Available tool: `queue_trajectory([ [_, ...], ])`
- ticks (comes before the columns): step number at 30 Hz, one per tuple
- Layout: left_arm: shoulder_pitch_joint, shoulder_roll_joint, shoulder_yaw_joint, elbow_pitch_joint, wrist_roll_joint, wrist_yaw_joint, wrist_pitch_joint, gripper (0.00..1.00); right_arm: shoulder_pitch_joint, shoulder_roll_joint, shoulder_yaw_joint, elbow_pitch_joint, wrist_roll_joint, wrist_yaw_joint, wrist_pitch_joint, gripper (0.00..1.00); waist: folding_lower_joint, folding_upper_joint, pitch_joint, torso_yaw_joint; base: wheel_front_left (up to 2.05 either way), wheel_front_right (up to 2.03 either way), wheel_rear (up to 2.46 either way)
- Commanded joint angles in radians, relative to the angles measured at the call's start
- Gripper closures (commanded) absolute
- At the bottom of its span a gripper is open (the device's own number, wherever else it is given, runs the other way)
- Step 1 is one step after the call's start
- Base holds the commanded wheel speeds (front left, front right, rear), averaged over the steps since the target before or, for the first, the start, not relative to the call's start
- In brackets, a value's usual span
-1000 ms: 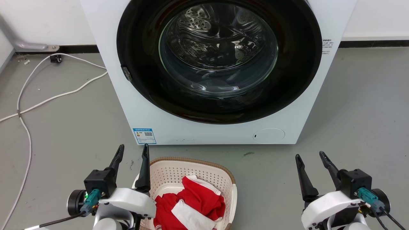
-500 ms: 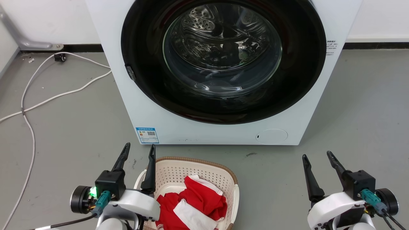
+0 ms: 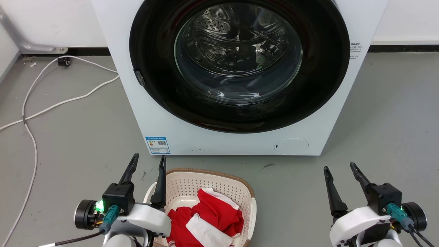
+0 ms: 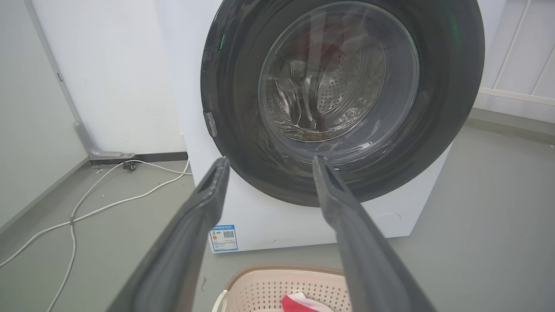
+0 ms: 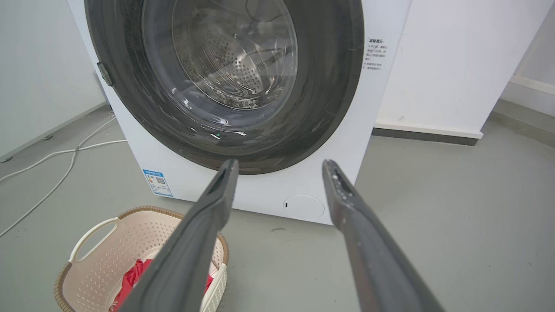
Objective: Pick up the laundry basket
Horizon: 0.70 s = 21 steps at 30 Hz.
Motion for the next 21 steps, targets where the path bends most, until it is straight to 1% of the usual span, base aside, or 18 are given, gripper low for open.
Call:
queue_trajectory([
  [1,0.0,0.002,0.001,0.001,-0.002,0.005,-0.005,0.0,-0.004,-0.002,-0.001,0.003,0.001,0.0,-0.007,0.0,0.0,-0.0001,0.0,0.0,0.0,0.0,0.0],
  [11,-0.014,0.001,0.004,0.006,0.002,0.01,-0.004,0.0,-0.012,-0.002,0.009,0.015,0.014,0.0,-0.004,0.0,0.0,-0.0001,0.017,0.004,0.0,0.0,0.0],
  [21,-0.048,0.001,0.024,0.033,0.0,0.023,-0.004,0.0,-0.076,-0.002,0.08,0.067,0.045,0.0,0.005,0.0,0.0,-0.0001,0.118,0.009,0.0,0.0,0.0],
])
